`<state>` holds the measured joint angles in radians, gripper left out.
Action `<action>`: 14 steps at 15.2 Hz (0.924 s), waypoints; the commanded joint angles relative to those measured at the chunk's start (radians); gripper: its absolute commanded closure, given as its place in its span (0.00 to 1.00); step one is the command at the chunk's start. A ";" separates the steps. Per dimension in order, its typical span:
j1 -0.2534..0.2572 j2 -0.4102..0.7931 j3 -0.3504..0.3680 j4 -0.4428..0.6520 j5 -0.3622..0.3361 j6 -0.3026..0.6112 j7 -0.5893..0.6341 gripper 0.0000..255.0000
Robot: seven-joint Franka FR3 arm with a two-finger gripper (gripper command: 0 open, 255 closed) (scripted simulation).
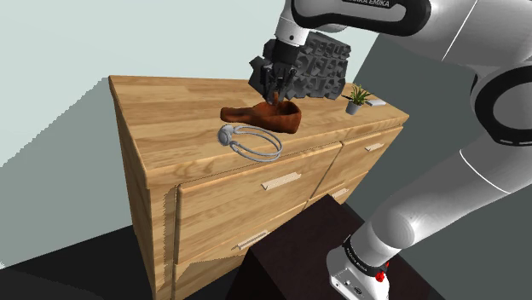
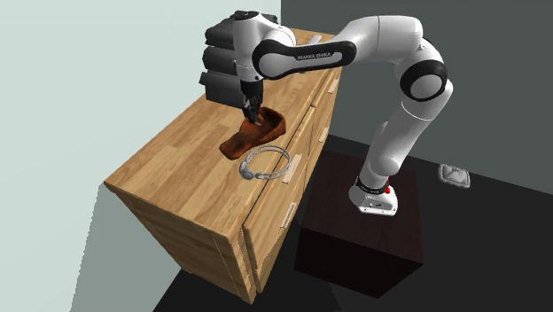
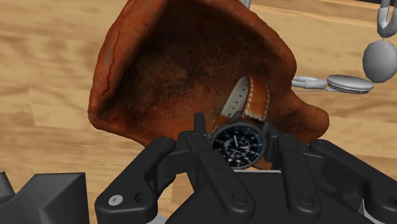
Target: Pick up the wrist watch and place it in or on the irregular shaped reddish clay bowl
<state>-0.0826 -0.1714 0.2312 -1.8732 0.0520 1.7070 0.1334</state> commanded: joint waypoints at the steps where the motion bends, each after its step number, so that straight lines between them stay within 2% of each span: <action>1: 0.000 0.001 0.000 -0.007 0.000 0.008 0.000 1.00; 7: 0.000 0.001 0.000 -0.007 0.000 0.008 0.000 1.00; 8: 0.000 0.001 0.000 -0.007 0.000 0.008 0.000 0.00; 13: 0.000 0.001 0.000 -0.007 0.000 0.008 0.000 0.00; 14: 0.000 0.004 0.000 0.030 -0.001 -0.025 0.001 0.00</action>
<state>-0.0826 -0.1668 0.2316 -1.8613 0.0510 1.7004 0.1346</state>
